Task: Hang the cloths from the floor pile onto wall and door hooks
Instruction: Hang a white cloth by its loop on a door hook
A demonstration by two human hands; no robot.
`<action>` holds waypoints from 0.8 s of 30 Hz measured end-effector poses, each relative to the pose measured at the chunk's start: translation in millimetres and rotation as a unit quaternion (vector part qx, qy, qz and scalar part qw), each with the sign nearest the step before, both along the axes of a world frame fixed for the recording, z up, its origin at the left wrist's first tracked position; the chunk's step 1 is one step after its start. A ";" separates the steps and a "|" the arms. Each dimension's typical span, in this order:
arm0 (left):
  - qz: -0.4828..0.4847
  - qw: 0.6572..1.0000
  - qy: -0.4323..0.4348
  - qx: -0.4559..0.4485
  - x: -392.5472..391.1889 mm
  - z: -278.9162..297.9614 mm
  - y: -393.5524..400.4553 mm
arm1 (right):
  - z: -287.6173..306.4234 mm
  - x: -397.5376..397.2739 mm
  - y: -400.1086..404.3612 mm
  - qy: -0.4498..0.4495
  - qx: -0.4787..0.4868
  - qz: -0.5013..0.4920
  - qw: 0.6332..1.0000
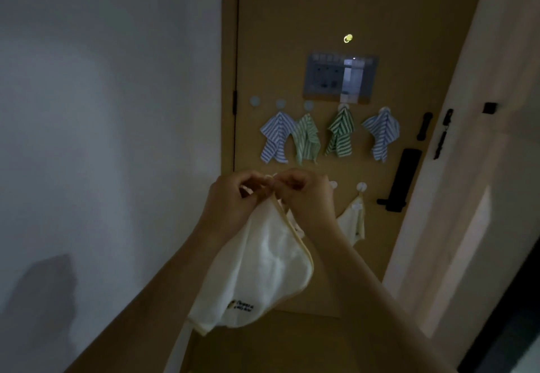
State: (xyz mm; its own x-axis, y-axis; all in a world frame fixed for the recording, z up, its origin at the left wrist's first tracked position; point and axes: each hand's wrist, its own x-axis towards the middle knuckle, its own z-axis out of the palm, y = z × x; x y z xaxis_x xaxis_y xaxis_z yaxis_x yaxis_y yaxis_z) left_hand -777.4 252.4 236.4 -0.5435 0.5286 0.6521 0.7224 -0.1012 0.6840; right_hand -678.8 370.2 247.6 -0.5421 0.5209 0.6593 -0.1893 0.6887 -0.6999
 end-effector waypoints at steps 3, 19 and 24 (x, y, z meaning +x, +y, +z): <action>0.008 1.000 -0.002 0.027 -32.1 -2.5 31.1 | -0.7 -38.5 29.0 -0.007 -0.044 0.016 0.999; 0.138 0.987 -0.077 0.018 -195.9 11.0 226.1 | 7.9 -231.2 235.2 -0.014 -0.101 0.082 0.991; 0.147 0.986 -0.079 0.012 -238.8 6.0 269.1 | 5.4 -279.1 267.7 -0.013 -0.079 0.065 0.995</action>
